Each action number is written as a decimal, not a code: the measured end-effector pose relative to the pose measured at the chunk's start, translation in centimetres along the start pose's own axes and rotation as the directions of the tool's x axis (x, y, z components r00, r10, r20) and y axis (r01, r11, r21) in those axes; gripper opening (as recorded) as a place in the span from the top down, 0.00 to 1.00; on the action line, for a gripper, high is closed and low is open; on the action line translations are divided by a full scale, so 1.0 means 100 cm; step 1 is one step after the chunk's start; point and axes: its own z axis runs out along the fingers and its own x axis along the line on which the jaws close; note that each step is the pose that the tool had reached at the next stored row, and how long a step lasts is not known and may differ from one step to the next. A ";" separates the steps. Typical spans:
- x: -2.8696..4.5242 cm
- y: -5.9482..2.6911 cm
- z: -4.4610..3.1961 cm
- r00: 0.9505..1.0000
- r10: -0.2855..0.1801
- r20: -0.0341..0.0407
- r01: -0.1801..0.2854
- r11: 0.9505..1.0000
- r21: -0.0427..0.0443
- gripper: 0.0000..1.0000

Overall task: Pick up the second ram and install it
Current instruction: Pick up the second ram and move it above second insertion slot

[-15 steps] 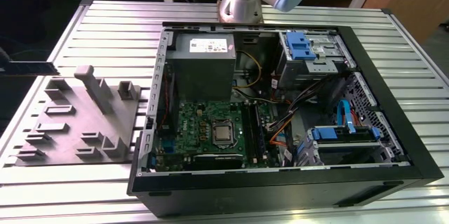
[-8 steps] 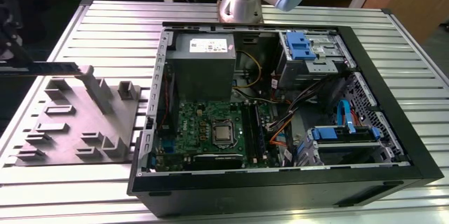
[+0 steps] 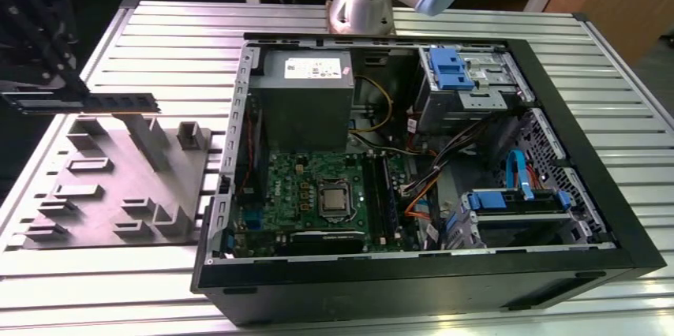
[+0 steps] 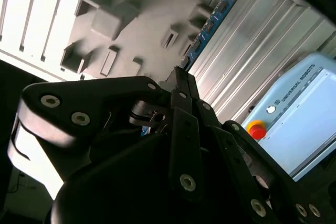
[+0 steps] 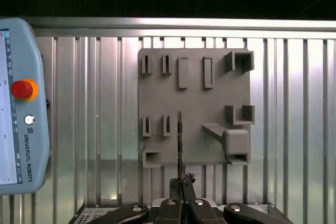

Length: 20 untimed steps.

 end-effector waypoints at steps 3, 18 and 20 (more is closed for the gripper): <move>-0.0002 -0.0134 0.0000 1.000 0.000 0.000 0.000 1.000 0.000 0.89; -0.0012 -0.0814 0.0004 1.000 0.000 0.001 0.000 1.000 0.000 0.89; -0.0013 -0.0904 0.0005 1.000 0.000 0.001 0.000 1.000 0.000 0.89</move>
